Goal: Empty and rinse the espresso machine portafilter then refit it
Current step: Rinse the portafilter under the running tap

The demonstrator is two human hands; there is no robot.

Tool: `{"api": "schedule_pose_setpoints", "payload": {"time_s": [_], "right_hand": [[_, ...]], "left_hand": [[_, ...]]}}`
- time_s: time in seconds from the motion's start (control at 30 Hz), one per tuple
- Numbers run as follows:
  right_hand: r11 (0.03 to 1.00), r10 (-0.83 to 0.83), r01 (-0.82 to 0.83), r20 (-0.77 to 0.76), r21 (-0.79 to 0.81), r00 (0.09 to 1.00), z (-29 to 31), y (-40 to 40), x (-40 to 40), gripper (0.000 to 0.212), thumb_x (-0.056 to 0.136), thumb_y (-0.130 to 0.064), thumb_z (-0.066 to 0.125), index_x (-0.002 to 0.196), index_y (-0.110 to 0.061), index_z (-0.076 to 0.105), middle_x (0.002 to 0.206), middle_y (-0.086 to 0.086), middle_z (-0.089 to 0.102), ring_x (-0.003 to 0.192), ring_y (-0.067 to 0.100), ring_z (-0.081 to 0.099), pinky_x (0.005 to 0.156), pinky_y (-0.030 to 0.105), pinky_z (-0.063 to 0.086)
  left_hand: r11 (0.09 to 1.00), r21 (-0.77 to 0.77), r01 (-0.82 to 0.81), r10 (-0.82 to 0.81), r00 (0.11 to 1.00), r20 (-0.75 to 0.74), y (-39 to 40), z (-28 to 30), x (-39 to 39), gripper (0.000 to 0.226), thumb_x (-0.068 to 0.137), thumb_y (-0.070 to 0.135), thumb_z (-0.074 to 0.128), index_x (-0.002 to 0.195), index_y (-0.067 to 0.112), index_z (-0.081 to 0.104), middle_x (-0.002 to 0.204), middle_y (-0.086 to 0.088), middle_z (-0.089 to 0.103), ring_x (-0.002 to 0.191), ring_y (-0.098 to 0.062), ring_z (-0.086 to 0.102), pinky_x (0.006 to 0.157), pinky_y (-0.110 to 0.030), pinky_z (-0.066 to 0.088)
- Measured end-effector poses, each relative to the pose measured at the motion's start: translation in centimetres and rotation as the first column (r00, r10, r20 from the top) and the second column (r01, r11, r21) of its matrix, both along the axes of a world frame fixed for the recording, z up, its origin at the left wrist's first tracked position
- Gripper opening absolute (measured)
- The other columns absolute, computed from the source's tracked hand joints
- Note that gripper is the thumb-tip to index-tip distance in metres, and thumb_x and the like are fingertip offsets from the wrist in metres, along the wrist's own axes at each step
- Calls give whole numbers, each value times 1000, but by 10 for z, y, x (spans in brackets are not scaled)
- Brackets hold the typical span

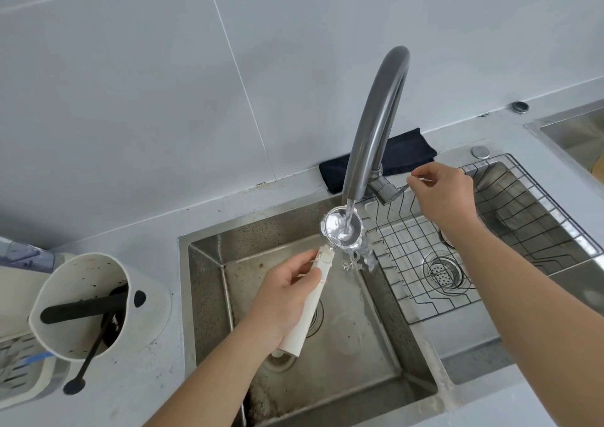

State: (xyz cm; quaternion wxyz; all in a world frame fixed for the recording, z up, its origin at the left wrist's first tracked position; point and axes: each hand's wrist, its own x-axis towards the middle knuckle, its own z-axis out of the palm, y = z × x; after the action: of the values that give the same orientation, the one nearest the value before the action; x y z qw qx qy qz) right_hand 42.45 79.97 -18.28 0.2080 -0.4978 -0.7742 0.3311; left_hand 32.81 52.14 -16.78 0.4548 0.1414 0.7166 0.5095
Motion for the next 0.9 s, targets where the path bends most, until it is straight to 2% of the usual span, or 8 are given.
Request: {"api": "schedule_pose_setpoints", "payload": {"time_s": [0.13, 0.23, 0.3, 0.43, 0.63, 0.77, 0.9], "right_hand": [[1000, -3, 3, -2, -6, 1000, 1, 0, 0, 14, 91, -26, 65, 98, -16, 73, 88, -2, 69, 83, 17, 66, 83, 40, 57], [1000, -2, 2, 0, -8, 1000, 1, 0, 0, 15, 91, -26, 64, 99, -16, 73, 90, -2, 70, 82, 17, 66, 82, 39, 58], [1000, -4, 4, -4, -7, 1000, 0, 0, 0, 15, 91, -26, 65, 100, -16, 73, 92, 0, 72, 83, 17, 66, 82, 38, 58], [1000, -5, 5, -12, -2, 1000, -1, 0, 0, 14, 92, -25, 65, 100, -16, 73, 94, 1, 73, 82, 15, 66, 79, 34, 57], [1000, -5, 5, -19, -6, 1000, -1, 0, 0, 14, 92, -25, 65, 99, -16, 73, 92, -1, 71, 80, 12, 64, 74, 27, 52], [1000, -6, 6, -22, -5, 1000, 0, 1, 1, 14, 92, -25, 65, 100, -16, 73, 91, -2, 70, 80, 11, 63, 77, 31, 55], [1000, -4, 4, -19, -2, 1000, 0, 0, 0, 13, 92, -25, 65, 99, -17, 73, 91, -2, 70, 77, 10, 62, 78, 34, 57]], "left_hand": [[995, 34, -98, 95, 993, 76, 12, -10, 4, 34, 94, 16, 60, 104, 46, 71, 96, 1, 76, 86, -25, 66, 77, -49, 55], [988, 51, -145, 137, 980, 142, 21, -14, 6, 28, 94, 16, 60, 110, 36, 71, 95, -2, 77, 86, -23, 69, 80, -43, 55], [978, 73, -193, 174, 962, 212, 27, -15, 7, 27, 94, 13, 60, 116, 26, 70, 100, -3, 77, 94, -23, 71, 84, -38, 57], [959, 98, -266, 222, 920, 323, 38, -15, 9, 29, 95, 7, 57, 121, 14, 67, 105, -5, 75, 94, -21, 72, 86, -36, 57], [944, 101, -314, 246, 874, 418, 55, -14, 10, 29, 95, 5, 57, 121, 13, 66, 95, -8, 77, 89, -21, 70, 88, -36, 56], [952, 80, -295, 228, 859, 458, 62, -13, 10, 27, 96, 8, 56, 120, 14, 67, 92, -15, 73, 85, -26, 63, 78, -36, 54], [939, 77, -337, 255, 826, 502, 69, -13, 9, 24, 96, 9, 57, 118, 9, 67, 83, -12, 74, 88, -26, 65, 91, -41, 53]]}}
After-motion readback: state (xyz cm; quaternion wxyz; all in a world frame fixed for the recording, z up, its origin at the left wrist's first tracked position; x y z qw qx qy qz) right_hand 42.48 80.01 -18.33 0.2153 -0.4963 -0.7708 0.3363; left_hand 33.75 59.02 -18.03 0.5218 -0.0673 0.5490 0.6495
